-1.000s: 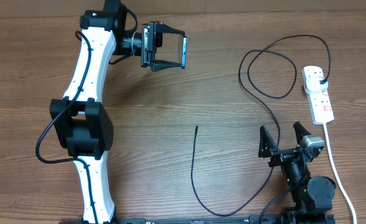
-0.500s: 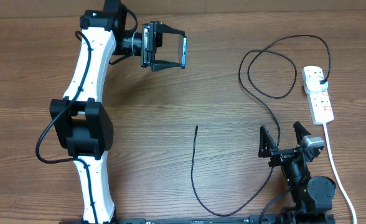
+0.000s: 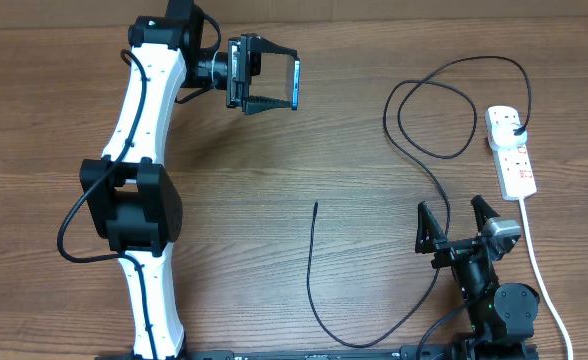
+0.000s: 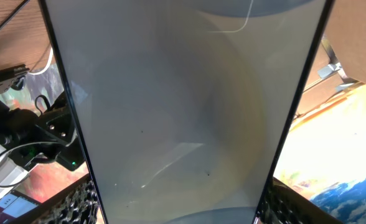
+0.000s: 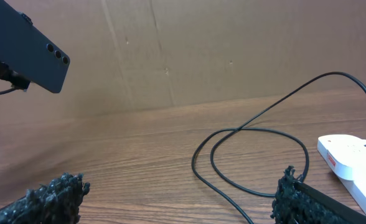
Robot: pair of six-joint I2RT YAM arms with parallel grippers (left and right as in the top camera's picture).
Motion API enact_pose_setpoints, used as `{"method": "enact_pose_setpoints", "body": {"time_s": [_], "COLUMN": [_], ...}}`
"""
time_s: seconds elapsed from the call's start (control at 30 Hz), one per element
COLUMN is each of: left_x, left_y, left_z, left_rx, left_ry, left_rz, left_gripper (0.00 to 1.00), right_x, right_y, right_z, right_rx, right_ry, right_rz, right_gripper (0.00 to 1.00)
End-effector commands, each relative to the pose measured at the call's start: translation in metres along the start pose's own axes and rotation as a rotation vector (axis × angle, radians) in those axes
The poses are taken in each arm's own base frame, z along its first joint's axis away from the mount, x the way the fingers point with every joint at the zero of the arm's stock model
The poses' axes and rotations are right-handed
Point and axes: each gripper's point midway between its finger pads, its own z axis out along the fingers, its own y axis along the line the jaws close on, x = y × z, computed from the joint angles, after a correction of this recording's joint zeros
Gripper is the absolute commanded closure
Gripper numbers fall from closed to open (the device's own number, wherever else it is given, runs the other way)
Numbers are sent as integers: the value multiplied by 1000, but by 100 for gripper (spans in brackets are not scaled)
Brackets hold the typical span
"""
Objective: Plug charger to phone and switch on socket
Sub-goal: 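Rotate the held phone and move it toward the table center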
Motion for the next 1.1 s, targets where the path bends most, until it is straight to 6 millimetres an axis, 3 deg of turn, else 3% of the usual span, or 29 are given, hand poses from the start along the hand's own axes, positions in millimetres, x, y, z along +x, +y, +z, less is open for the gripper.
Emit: {"method": "enact_pose_setpoints", "body": {"time_s": [0.0, 0.23, 0.47, 0.67, 0.83, 1.07], "left_x": [17, 13, -13, -44, -71, -84], "left_y": [-13, -11, 7, 34, 68, 102], "left_z": [-1, -1, 1, -1, -18, -40], "left_rx": [37, 23, -94, -266, -470, -699], "left_ry": [50, 27, -118, -306, -510, -682], "left_rz": [46, 107, 123, 133, 87, 36], "left_gripper": [96, 96, 96, 96, 96, 96], "right_x": [2, 2, 2, 2, 2, 2], "right_y": [0, 0, 0, 0, 0, 0], "right_z": [0, 0, 0, 0, 0, 0], "right_rx": [2, 2, 2, 2, 2, 1], "right_ry": [-2, -2, -2, -2, -2, -5], "right_rz": [-5, -5, -5, -5, -5, -5], "right_gripper": [0, 0, 0, 0, 0, 0]}}
